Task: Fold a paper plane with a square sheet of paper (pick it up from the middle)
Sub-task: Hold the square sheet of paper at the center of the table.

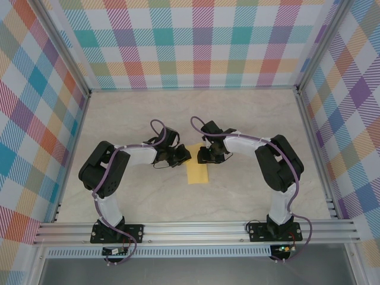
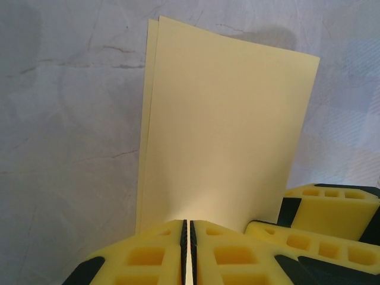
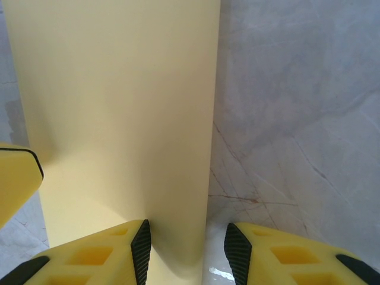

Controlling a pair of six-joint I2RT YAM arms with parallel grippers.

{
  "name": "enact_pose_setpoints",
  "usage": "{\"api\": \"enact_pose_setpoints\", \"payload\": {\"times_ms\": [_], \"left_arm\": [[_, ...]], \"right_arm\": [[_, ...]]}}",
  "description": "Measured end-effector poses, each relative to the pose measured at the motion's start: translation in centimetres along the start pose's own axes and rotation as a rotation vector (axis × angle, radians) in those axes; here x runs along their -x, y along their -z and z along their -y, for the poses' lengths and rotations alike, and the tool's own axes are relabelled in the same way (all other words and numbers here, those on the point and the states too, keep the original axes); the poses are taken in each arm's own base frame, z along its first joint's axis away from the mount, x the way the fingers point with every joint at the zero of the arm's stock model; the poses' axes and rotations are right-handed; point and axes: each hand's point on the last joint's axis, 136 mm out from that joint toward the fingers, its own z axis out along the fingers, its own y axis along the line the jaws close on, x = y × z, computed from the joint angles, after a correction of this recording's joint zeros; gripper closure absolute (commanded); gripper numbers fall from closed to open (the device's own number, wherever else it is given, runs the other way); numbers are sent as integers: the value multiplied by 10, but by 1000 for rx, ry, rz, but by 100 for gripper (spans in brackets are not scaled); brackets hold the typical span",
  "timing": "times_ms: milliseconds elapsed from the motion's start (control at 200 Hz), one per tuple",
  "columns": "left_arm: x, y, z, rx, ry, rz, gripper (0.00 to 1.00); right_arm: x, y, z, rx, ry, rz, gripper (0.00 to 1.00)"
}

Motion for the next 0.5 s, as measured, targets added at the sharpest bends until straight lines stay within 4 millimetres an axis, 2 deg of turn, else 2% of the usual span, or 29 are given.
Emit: {"api": "enact_pose_setpoints", "payload": {"times_ms": [500], "left_arm": [[-4, -2, 1, -13, 1, -23, 87]], "right_arm": [[0, -1, 0, -3, -2, -5, 58]]}}
